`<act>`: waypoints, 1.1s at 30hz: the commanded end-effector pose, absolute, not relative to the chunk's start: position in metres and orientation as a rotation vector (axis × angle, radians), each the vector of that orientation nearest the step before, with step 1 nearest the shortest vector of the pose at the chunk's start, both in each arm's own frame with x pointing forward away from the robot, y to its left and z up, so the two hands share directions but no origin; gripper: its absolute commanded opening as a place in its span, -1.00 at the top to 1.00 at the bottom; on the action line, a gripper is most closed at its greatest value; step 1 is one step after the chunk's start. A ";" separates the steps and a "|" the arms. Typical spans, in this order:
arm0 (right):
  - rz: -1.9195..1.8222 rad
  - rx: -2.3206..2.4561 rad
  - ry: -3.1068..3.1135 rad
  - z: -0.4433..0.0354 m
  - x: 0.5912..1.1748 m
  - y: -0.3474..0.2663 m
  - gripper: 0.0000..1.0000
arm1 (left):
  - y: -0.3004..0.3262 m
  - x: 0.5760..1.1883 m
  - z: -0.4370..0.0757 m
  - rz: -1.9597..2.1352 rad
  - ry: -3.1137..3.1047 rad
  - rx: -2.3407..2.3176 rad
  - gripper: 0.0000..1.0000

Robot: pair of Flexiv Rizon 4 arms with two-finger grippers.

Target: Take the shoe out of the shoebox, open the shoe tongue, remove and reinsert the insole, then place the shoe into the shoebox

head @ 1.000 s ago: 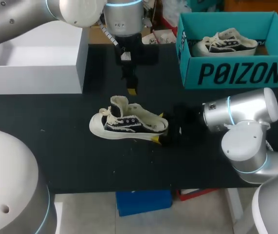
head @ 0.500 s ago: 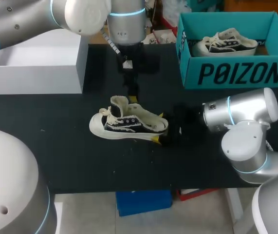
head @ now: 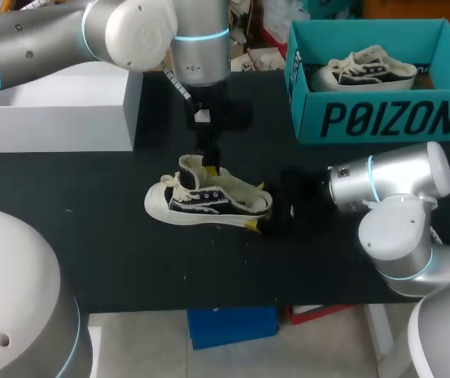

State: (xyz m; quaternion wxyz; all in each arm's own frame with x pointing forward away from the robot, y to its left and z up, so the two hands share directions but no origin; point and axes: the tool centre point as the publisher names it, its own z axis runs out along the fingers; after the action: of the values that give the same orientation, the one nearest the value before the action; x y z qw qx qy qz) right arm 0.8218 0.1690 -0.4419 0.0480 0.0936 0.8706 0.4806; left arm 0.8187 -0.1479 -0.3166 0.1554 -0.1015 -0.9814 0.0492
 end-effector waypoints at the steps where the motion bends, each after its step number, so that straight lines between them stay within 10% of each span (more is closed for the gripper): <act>1: 1.462 0.289 2.655 -0.444 0.821 0.170 1.00 | -0.150 0.822 -0.331 0.128 -2.795 -0.291 1.00; 33: 1.462 0.289 2.655 -0.444 0.821 0.170 1.00 | -0.152 0.804 -0.394 0.155 -2.687 -0.268 1.00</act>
State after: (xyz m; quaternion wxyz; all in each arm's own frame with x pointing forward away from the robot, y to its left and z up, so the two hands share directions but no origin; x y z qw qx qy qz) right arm 0.8218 0.1691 -0.4418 0.0480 0.0936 0.8706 0.4806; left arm 0.8052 -0.1513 -0.3886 0.2168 -0.0975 -0.9698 0.0545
